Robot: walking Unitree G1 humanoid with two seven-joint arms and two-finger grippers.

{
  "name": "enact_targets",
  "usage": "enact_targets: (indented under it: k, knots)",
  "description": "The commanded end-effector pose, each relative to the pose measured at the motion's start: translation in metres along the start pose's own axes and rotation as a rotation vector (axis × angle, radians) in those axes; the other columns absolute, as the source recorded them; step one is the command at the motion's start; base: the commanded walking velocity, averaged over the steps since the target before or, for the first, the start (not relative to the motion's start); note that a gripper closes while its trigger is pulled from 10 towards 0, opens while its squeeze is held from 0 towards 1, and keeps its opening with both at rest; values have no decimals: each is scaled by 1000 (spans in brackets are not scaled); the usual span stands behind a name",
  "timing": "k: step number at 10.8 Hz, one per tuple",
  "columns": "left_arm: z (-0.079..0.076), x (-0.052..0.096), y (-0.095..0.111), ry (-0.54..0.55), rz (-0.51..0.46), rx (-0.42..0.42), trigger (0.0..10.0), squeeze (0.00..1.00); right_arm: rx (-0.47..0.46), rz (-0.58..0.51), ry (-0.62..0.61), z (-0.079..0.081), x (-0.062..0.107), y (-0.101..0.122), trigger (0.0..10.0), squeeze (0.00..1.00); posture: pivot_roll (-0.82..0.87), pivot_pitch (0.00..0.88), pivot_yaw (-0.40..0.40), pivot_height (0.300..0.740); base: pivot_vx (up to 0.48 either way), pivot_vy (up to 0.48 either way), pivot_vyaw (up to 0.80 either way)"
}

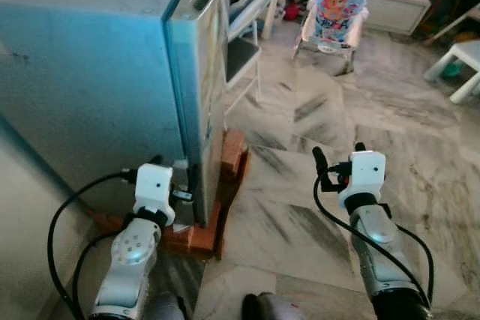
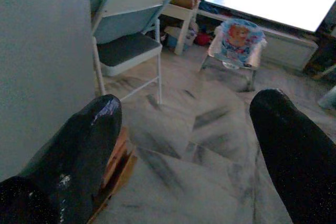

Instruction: Restocking fridge

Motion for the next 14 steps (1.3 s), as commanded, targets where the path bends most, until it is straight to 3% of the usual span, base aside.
enact_targets:
  k: [1,7,11,14]
  knots:
    - [-1,1,2,-3,0,-5,10000,0,4,-5,-10,-4,-1,1,10000,0,112,79,-73,740,0,-322,0]
    - [-1,0,1,-7,4,-14,10000,0,-7,0,7,-1,-1,0,10000,0,114,83,-71,740,0,-360,0]
    - [4,0,2,29,5,-32,10000,0,-2,1,4,-2,-1,0,10000,0,118,83,-73,740,0,-70,0]
    - [18,-2,0,92,11,-34,10000,0,3,6,4,-3,2,-2,10000,0,109,89,-72,740,0,0,0]
Point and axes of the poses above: a point about 5 cm out from each wrist's last joint towards the gripper, its own x axis pointing back from the gripper into the wrist, its own y axis along the axis of the wrist's last joint, z = x × y, the point moved 6 cm from there along -x, pointing out of the wrist towards the gripper, and after that the axes turned 3 degrees about x, right-handed, at the moved point
